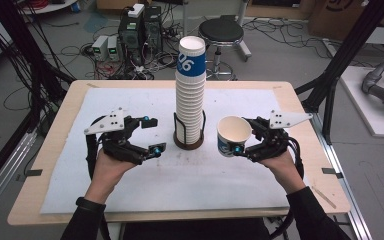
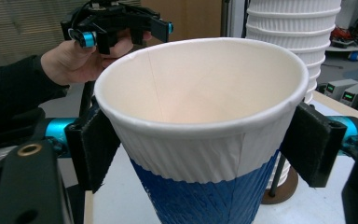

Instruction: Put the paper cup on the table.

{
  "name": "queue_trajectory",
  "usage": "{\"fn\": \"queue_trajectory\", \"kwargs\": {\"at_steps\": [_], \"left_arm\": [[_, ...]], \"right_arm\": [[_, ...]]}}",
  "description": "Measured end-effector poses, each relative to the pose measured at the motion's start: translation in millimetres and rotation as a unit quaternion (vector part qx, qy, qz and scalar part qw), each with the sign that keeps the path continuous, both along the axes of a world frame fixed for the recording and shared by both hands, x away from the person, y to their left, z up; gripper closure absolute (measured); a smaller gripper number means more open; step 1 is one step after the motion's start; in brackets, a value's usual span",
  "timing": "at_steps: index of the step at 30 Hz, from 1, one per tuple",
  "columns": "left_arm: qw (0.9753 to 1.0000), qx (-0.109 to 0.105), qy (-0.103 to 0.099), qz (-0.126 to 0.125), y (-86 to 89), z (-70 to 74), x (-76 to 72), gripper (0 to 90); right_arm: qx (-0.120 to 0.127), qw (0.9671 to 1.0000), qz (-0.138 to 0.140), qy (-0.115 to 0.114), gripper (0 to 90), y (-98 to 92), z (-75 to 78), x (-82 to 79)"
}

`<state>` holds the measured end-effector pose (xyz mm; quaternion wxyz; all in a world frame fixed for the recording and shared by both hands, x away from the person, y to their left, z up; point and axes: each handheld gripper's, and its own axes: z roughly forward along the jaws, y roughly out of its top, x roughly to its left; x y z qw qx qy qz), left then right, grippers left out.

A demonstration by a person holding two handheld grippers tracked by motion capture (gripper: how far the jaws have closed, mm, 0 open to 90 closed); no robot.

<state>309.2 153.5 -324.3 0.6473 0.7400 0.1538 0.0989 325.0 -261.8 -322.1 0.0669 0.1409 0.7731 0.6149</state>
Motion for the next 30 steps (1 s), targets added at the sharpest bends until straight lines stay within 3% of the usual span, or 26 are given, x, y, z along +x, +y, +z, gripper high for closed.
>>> {"fn": "queue_trajectory", "kwargs": {"at_steps": [18, 30], "left_arm": [[0.9995, 0.003, -0.002, 0.031, 12.6, -8.0, 3.4, 16.7], [0.9989, 0.005, -0.003, 0.047, 19.3, -11.9, 4.9, 16.7]], "right_arm": [[-0.005, 0.9993, -0.037, -0.003, 20.1, -14.9, 0.2, 6.7], [-0.009, 0.9959, -0.089, -0.011, 20.1, -31.3, -8.2, 18.9]]}}
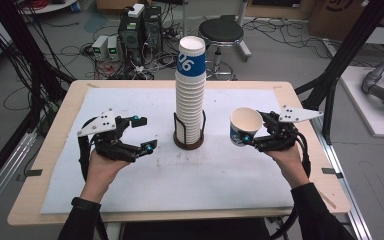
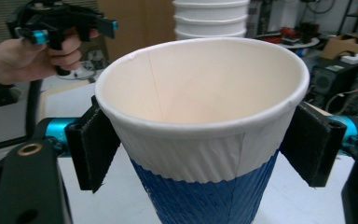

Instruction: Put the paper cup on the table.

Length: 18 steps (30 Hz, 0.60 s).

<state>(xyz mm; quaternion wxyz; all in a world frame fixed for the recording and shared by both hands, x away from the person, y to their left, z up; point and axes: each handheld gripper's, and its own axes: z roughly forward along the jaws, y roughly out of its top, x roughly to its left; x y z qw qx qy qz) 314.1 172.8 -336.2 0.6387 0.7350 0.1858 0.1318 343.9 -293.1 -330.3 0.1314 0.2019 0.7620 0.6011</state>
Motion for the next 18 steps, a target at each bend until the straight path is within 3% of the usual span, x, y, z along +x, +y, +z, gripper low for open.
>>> {"fn": "queue_trajectory", "kwargs": {"at_steps": [4, 18], "left_arm": [[1.0000, 0.003, 0.001, 0.002, 0.9, -1.5, 1.1, 16.7], [0.9999, 0.004, 0.000, 0.013, 4.0, -4.1, 2.3, 16.7]], "right_arm": [[0.005, 0.9997, -0.021, -0.007, 20.2, -7.3, -5.0, 5.7], [0.002, 0.9971, -0.069, 0.032, 20.2, -17.3, -32.5, 28.0]]}}
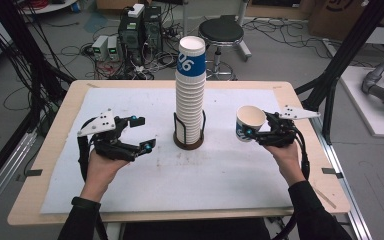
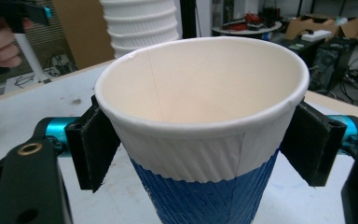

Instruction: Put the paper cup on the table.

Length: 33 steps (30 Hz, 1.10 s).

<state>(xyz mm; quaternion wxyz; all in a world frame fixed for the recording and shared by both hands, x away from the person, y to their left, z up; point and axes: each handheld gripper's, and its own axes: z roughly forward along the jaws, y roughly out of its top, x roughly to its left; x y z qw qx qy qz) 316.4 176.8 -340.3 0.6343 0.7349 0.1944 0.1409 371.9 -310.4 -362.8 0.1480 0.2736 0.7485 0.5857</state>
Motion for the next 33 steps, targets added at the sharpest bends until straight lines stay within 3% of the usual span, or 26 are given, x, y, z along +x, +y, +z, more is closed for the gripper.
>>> {"fn": "queue_trajectory", "kwargs": {"at_steps": [10, 23, 27, 33], "left_arm": [[1.0000, 0.001, -0.001, 0.002, -0.5, -1.7, 1.8, 16.7], [1.0000, 0.000, -0.005, 0.006, 1.8, -2.6, 2.6, 16.7], [1.0000, -0.001, -0.004, 0.007, 3.7, -4.9, 1.6, 16.7], [1.0000, 0.000, -0.003, 0.006, 3.7, -8.1, 1.9, 16.7]], "right_arm": [[0.001, 0.9987, -0.050, 0.003, 20.4, -5.3, -16.5, 15.1], [0.016, 0.9949, -0.093, 0.036, 20.4, -8.9, -47.7, 36.3], [0.000, 0.9943, -0.099, 0.041, 20.6, -6.3, -56.8, 41.1], [-0.005, 0.9929, -0.109, 0.048, 20.6, -4.9, -66.4, 47.2]]}}
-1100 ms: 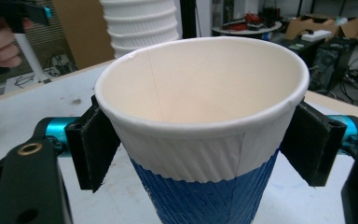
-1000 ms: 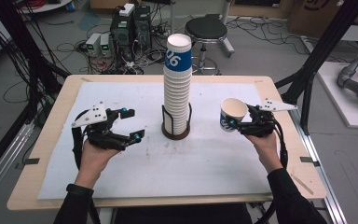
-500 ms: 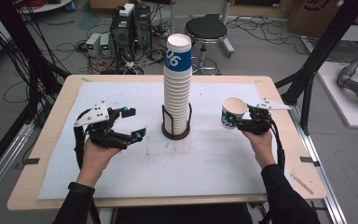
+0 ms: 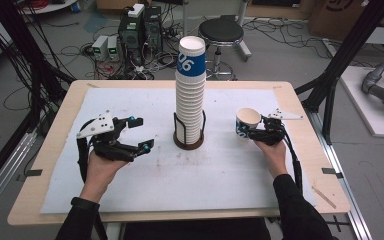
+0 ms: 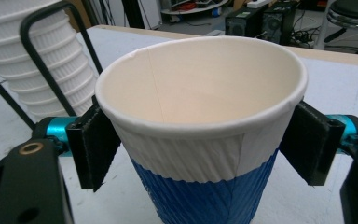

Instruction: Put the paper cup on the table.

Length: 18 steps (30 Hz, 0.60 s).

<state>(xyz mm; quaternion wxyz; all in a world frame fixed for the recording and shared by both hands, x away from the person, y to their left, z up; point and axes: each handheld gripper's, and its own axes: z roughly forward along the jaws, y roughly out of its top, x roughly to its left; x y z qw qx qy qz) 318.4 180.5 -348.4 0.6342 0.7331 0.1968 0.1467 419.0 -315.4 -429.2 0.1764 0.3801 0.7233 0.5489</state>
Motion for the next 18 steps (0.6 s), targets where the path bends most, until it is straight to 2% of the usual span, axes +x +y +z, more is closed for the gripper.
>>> {"fn": "queue_trajectory", "kwargs": {"at_steps": [3, 10, 13, 18], "left_arm": [[1.0000, 0.001, 0.002, -0.002, -0.9, -1.2, 0.4, 16.6], [1.0000, 0.001, 0.004, -0.005, -2.8, -3.5, 0.7, 16.6], [1.0000, 0.002, 0.004, -0.005, -3.1, -3.7, 0.7, 16.7], [1.0000, 0.003, 0.004, -0.005, -3.0, -3.7, 0.5, 16.7]], "right_arm": [[-0.001, 1.0000, -0.002, -0.005, 20.6, 0.4, -3.3, 3.4], [-0.010, 0.9999, -0.005, 0.007, 20.5, 1.3, -10.6, 8.2], [-0.019, 0.9998, -0.003, 0.011, 20.3, 2.0, -11.2, 8.1], [-0.020, 0.9996, -0.006, 0.017, 19.4, 1.6, -10.9, 7.0]]}}
